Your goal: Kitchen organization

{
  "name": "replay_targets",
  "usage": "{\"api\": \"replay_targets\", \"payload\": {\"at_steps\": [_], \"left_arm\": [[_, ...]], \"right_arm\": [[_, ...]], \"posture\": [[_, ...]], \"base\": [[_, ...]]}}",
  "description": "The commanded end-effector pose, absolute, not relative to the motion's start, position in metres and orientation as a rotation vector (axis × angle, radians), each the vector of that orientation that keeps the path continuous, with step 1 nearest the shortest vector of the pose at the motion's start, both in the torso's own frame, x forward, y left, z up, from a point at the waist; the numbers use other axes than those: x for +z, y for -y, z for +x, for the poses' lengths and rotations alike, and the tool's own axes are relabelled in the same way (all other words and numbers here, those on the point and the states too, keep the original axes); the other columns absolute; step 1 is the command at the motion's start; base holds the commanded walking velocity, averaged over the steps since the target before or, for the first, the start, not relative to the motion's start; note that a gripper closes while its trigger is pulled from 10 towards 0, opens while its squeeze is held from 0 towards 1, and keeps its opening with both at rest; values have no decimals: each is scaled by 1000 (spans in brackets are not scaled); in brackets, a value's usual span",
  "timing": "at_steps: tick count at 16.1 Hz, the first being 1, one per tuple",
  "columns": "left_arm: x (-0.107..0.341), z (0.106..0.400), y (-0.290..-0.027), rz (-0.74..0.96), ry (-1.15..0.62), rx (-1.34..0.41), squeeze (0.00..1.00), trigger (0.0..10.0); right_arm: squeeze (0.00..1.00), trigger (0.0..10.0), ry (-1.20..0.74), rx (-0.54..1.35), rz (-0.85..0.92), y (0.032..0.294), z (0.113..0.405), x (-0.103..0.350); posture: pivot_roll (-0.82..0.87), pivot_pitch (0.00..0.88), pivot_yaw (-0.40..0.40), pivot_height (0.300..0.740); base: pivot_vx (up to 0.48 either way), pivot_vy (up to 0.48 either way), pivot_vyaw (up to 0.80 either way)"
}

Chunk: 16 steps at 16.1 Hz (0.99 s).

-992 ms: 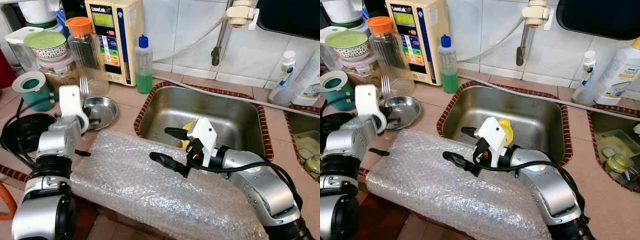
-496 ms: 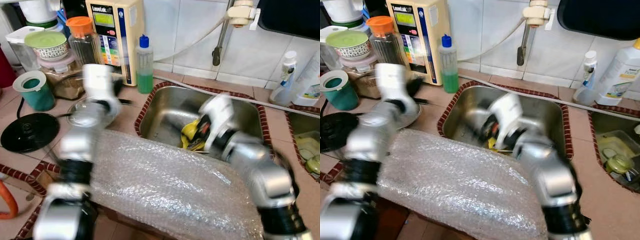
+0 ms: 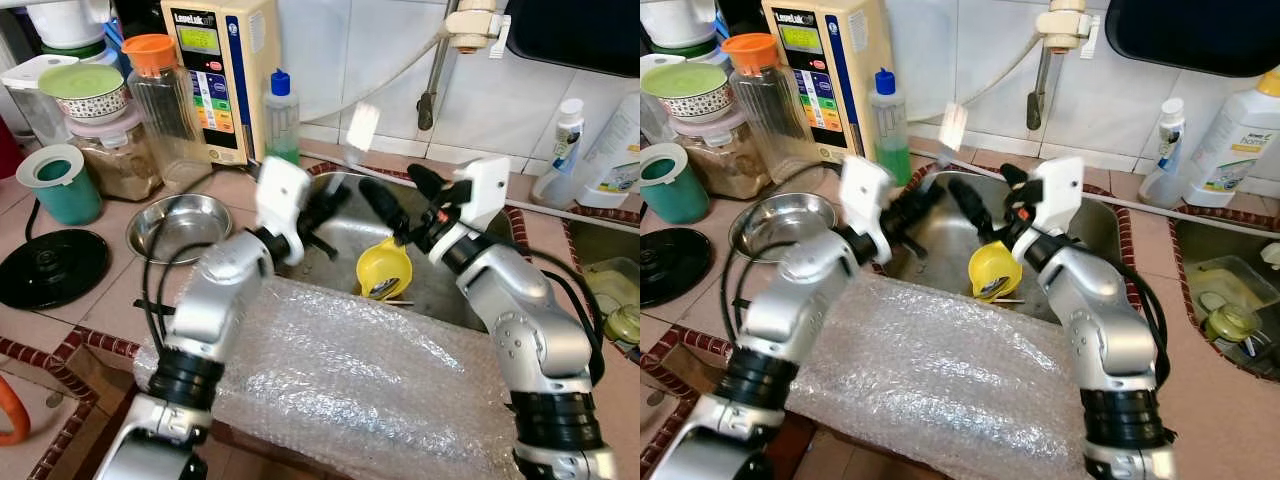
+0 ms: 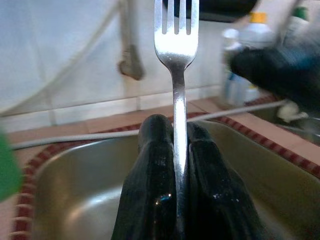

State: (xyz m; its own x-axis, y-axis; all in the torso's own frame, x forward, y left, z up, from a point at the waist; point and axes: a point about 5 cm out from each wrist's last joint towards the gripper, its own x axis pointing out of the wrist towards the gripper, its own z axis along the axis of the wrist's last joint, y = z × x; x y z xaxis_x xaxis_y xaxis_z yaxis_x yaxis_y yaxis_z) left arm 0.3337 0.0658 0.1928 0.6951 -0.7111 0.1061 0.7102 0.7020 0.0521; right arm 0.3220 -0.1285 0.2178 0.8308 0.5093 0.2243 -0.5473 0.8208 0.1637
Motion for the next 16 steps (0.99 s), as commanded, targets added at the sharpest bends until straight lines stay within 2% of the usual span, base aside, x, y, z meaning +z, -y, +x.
{"api": "replay_targets", "payload": {"at_steps": [1,3,6,7,8,16], "left_arm": [[198,327,-59,34,161,-845,0,0],[193,322,-57,50,151,-871,0,0],[197,316,-51,68,175,-903,0,0],[200,315,-49,54,185,-910,0,0],[203,310,-46,43,194,-937,0,0],[191,306,-50,77,161,-943,0,0]], "right_arm": [[0,10000,181,539,282,133,326,222],[0,10000,183,543,376,130,328,226],[0,10000,162,532,359,127,332,226],[0,4431,156,535,372,124,333,226],[0,0,152,539,397,121,336,226],[0,0,134,458,426,125,345,231]], "posture": [[27,0,23,740],[31,0,21,740],[33,0,19,740],[35,0,18,740],[38,0,17,740],[34,0,18,740]], "base": [[0,0,0],[0,0,0],[0,0,0],[0,0,0],[0,0,0],[0,0,0]]}}
